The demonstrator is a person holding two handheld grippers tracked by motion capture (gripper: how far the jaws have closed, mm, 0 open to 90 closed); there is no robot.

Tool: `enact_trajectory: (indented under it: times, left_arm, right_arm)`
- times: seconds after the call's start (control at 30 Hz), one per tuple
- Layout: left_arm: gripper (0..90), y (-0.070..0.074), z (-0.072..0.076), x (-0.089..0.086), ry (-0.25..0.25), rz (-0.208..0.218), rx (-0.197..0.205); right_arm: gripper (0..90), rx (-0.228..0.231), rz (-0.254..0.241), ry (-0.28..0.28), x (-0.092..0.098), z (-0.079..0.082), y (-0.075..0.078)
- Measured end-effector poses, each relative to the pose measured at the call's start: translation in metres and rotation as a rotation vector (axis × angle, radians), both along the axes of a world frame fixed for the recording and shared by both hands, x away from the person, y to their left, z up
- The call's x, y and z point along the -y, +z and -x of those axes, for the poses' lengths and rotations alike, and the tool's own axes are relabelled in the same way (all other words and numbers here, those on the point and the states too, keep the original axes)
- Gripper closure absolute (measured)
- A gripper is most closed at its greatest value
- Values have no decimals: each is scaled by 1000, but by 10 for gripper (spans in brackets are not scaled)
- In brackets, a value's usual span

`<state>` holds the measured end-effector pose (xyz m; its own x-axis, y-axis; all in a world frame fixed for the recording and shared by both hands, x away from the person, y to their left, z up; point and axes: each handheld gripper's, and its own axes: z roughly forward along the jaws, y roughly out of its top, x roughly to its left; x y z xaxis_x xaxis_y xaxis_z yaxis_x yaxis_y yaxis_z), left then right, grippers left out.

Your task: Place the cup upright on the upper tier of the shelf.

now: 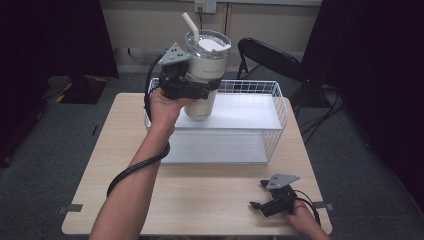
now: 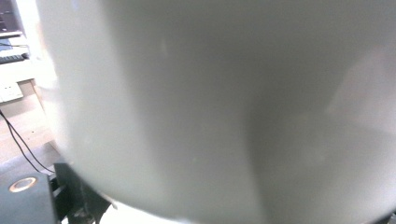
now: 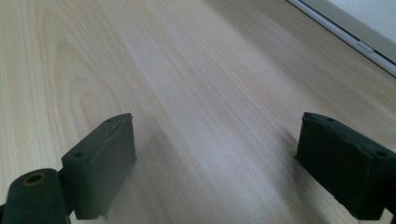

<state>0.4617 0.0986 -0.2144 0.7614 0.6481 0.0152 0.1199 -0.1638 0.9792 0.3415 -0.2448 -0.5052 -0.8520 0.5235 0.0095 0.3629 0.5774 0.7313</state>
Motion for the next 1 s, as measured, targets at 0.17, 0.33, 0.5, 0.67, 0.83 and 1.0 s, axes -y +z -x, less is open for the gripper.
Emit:
enact_trajectory:
  times: [0.17,0.33,0.5,0.67,0.83,1.0]
  left_arm:
    - [85,1,-3,3,2,9,3]
    - [85,2,-8,6,3,12,12]
    - [85,0,-11,9,5,7,9]
    - [85,-3,-14,11,13,11,9]
    - [85,-6,-18,10,31,17,5]
    - [85,-9,-21,10,39,19,3]
  right_arm:
    - [110,0,0,0,0,0,0]
    - [109,-1,0,1,0,1,0]
    - [110,-1,0,1,0,1,0]
    - [109,-2,0,1,0,1,0]
    - [110,-2,0,0,0,1,0]
    - [109,-1,0,1,0,0,0]
